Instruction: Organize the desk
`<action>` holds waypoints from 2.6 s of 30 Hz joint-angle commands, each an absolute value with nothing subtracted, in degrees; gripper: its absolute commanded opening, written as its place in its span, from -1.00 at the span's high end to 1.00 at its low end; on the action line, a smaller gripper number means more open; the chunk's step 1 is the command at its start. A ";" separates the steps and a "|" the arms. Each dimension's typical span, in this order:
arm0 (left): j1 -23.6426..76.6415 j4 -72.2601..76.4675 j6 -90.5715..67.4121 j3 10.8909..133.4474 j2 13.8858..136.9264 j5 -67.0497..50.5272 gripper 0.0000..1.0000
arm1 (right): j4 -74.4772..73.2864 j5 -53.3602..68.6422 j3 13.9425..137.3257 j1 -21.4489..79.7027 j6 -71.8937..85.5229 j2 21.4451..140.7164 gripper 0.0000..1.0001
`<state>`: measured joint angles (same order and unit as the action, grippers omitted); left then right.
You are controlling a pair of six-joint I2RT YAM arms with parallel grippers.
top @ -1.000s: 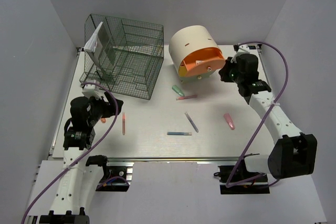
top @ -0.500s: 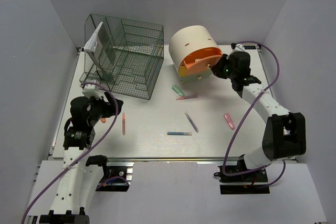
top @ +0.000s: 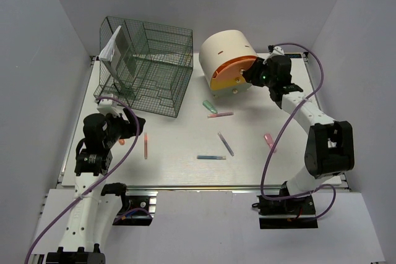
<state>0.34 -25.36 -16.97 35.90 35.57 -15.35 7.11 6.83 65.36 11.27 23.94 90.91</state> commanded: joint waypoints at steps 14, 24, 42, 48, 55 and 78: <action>0.09 -25.31 -16.61 35.51 35.77 -14.76 -0.62 | 14.67 11.60 67.86 11.07 21.62 94.04 -0.28; 0.09 -25.31 -16.61 35.42 35.60 -14.77 -0.63 | 13.89 13.44 66.45 11.07 18.03 92.73 0.25; 0.09 -25.22 -16.61 35.33 36.12 -14.94 -0.63 | 7.91 18.90 70.58 11.69 4.48 99.14 -0.07; 0.09 -25.22 -16.61 35.33 36.12 -15.03 -0.63 | 9.40 18.72 70.75 11.87 5.62 100.90 -0.12; 0.09 -25.31 -16.61 35.33 36.12 -15.03 -0.63 | 13.61 18.46 68.38 12.04 6.68 100.55 0.00; 0.09 -25.31 -16.70 35.33 36.21 -14.85 -0.63 | 17.67 15.47 56.17 11.60 9.32 91.32 0.60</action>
